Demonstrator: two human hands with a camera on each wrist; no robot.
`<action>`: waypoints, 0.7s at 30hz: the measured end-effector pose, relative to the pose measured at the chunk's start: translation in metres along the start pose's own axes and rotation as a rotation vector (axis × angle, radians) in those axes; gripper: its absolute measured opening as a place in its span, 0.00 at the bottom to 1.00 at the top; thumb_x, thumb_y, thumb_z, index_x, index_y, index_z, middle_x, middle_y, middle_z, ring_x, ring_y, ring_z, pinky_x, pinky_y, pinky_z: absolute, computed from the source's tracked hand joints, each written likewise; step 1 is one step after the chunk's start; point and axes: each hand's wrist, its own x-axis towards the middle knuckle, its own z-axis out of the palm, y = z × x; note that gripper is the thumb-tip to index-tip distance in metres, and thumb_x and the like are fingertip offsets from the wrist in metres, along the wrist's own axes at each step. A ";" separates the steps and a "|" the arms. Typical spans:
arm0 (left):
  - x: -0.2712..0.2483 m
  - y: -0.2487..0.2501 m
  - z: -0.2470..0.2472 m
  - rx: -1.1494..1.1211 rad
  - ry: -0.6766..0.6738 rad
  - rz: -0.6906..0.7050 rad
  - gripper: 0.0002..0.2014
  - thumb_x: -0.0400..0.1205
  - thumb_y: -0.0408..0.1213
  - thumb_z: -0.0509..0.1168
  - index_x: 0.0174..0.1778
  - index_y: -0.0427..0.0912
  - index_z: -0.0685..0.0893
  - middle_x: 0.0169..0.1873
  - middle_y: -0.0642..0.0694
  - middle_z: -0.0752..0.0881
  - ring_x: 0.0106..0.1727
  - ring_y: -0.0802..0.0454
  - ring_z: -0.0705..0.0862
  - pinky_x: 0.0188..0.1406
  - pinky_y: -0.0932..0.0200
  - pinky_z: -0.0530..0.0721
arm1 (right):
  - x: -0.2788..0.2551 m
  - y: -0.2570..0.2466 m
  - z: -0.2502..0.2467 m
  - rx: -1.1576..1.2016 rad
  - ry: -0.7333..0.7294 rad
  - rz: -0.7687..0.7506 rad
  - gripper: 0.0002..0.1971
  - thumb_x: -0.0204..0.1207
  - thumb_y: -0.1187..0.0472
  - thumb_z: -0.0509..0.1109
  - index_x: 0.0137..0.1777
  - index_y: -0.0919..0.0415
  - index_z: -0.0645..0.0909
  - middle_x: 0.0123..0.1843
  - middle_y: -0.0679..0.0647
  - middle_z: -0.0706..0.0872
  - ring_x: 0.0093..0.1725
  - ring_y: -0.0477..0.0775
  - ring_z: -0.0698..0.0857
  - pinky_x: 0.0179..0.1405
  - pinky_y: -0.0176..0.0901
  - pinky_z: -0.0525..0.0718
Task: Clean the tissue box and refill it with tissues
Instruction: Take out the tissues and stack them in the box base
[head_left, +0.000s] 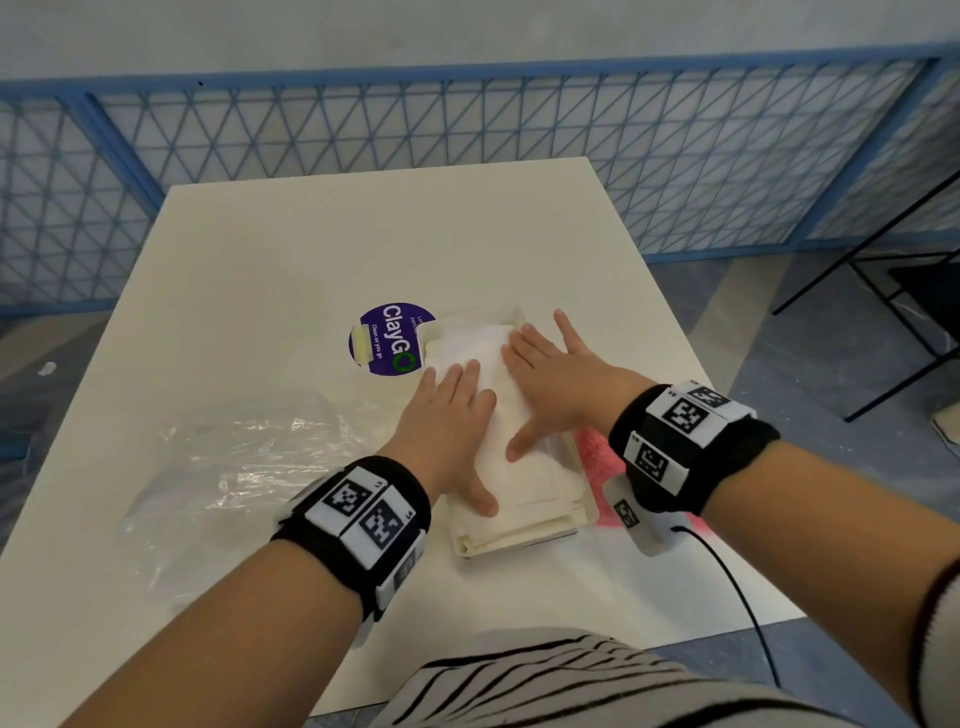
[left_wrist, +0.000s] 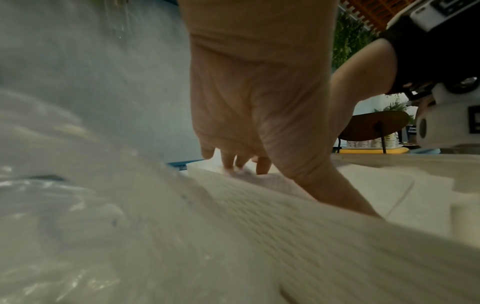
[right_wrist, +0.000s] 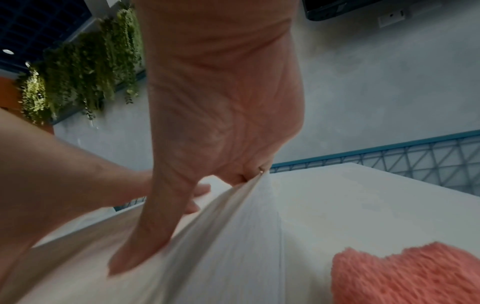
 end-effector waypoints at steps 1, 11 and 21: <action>0.002 0.000 0.000 -0.013 -0.018 -0.003 0.61 0.59 0.70 0.72 0.80 0.41 0.52 0.83 0.34 0.40 0.84 0.39 0.39 0.82 0.40 0.40 | -0.001 0.001 -0.001 -0.020 -0.009 -0.022 0.67 0.60 0.22 0.64 0.83 0.65 0.36 0.86 0.61 0.39 0.84 0.55 0.35 0.75 0.64 0.23; 0.003 -0.007 0.005 -0.109 -0.088 -0.025 0.65 0.58 0.71 0.72 0.83 0.47 0.44 0.83 0.32 0.41 0.84 0.40 0.38 0.80 0.44 0.33 | 0.006 -0.011 -0.003 0.063 -0.076 -0.061 0.72 0.51 0.32 0.80 0.83 0.50 0.31 0.85 0.65 0.39 0.85 0.55 0.39 0.78 0.51 0.28; -0.020 -0.027 -0.003 -0.528 0.090 -0.223 0.39 0.79 0.57 0.64 0.82 0.47 0.55 0.84 0.40 0.42 0.82 0.37 0.53 0.77 0.45 0.59 | -0.040 0.004 0.007 0.532 0.258 0.103 0.42 0.73 0.37 0.68 0.83 0.45 0.52 0.85 0.54 0.51 0.81 0.61 0.58 0.79 0.57 0.55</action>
